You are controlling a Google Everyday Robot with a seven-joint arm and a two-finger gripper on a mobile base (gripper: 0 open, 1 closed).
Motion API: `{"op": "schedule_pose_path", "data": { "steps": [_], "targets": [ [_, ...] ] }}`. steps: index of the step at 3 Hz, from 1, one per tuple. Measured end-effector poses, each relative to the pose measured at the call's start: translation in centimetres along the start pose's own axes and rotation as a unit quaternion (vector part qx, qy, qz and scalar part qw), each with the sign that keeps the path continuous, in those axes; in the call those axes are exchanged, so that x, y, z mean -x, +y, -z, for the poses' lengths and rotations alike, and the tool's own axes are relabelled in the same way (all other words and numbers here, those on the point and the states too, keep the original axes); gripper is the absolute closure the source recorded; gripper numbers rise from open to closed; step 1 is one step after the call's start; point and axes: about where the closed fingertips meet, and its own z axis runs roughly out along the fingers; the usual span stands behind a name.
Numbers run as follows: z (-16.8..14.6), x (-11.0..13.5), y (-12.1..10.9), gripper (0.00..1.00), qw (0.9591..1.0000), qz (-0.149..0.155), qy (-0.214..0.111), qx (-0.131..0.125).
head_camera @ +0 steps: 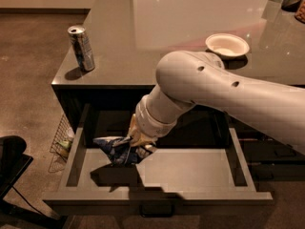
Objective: Place blue chip bag into top drawer
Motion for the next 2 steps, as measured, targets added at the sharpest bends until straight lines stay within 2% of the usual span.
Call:
{"op": "schedule_pose_path", "data": {
  "steps": [2],
  "targets": [
    [0.09, 0.21, 0.07, 0.05, 1.0, 0.003, 0.001, 0.0]
  ]
}}
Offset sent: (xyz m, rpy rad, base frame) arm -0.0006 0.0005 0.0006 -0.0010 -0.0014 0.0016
